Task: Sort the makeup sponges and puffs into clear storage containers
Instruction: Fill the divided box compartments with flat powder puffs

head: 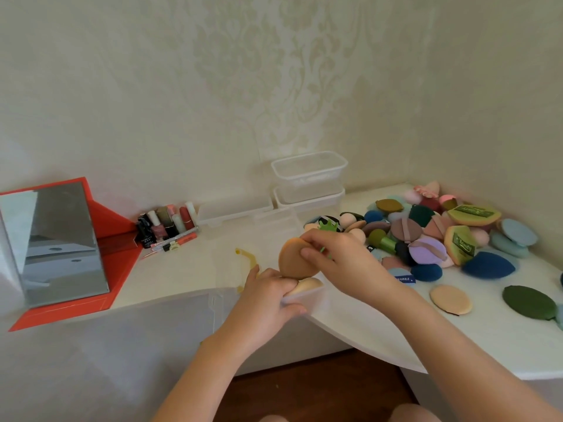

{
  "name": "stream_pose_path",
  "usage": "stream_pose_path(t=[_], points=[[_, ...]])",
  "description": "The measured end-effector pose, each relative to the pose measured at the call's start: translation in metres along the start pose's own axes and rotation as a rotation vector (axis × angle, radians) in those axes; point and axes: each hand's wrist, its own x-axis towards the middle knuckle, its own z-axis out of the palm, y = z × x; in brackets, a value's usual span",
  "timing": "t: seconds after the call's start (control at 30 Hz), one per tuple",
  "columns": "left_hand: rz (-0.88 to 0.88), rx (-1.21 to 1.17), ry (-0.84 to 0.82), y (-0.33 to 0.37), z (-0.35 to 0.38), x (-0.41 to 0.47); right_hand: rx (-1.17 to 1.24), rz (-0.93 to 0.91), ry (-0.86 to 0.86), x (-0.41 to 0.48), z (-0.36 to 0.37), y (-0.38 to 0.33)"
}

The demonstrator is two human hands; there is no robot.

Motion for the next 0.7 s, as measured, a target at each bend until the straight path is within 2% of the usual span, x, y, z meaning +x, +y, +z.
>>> stream_pose_path(t=[0.07,0.17,0.27,0.33,0.5,0.7], points=[[0.027,0.036,0.015,-0.001,-0.002,0.000,-0.079,-0.009,0.015,0.001,-0.001,0.000],[0.086,0.212,0.031,-0.001,-0.005,0.000,-0.160,-0.030,0.020,0.002,-0.002,0.004],[0.163,0.337,0.156,-0.004,-0.002,-0.004,-0.192,-0.043,-0.002,0.001,-0.006,0.005],[0.134,0.264,0.215,-0.007,0.004,-0.006,-0.207,-0.072,-0.008,0.002,-0.008,0.005],[0.089,-0.053,0.207,-0.010,0.011,-0.015,-0.325,-0.073,-0.098,0.011,-0.010,-0.002],[0.143,-0.132,0.286,-0.011,0.007,-0.018,-0.387,-0.094,-0.248,0.019,-0.006,-0.012]])
